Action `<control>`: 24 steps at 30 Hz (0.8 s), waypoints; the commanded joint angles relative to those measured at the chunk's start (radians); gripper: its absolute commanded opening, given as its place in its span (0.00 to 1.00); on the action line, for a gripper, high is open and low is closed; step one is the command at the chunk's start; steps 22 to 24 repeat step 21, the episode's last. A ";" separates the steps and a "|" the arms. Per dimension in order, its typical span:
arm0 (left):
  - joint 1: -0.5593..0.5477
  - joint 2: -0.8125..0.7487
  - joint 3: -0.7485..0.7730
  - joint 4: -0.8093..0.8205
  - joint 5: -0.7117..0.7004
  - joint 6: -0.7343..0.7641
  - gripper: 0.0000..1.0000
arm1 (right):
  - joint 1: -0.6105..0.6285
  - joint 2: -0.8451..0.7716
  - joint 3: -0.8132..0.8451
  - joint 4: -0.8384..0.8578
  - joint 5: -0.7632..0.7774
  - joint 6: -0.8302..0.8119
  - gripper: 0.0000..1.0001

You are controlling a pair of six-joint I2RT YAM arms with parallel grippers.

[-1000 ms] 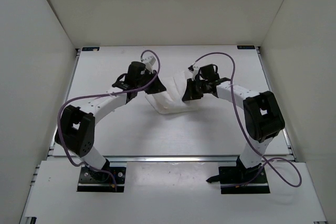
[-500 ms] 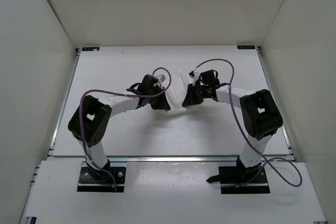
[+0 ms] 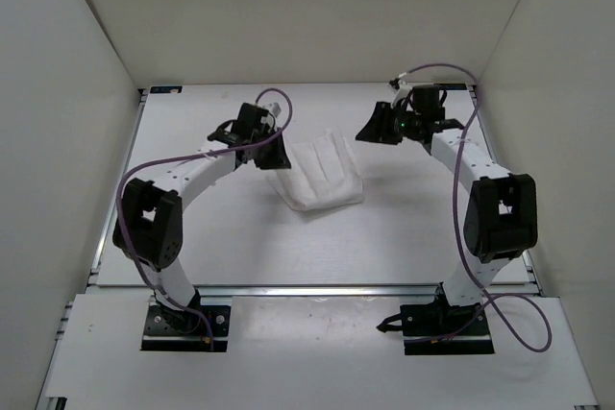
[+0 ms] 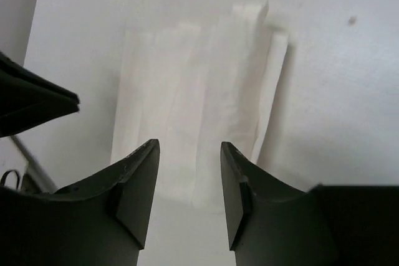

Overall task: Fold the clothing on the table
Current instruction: Fold the skirt

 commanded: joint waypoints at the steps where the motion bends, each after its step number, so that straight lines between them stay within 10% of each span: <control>1: 0.024 -0.089 0.155 -0.237 -0.199 0.131 0.30 | 0.024 -0.059 0.160 -0.196 0.147 -0.113 0.42; 7: 0.099 -0.084 0.226 -0.427 -0.425 0.265 0.80 | 0.063 0.041 0.340 -0.507 0.488 -0.238 0.77; 12: 0.106 -0.162 0.128 -0.433 -0.480 0.286 0.94 | 0.044 -0.018 0.212 -0.484 0.495 -0.190 0.99; 24: 0.083 -0.254 0.037 -0.425 -0.457 0.270 0.99 | 0.012 -0.013 0.168 -0.554 0.424 -0.224 0.99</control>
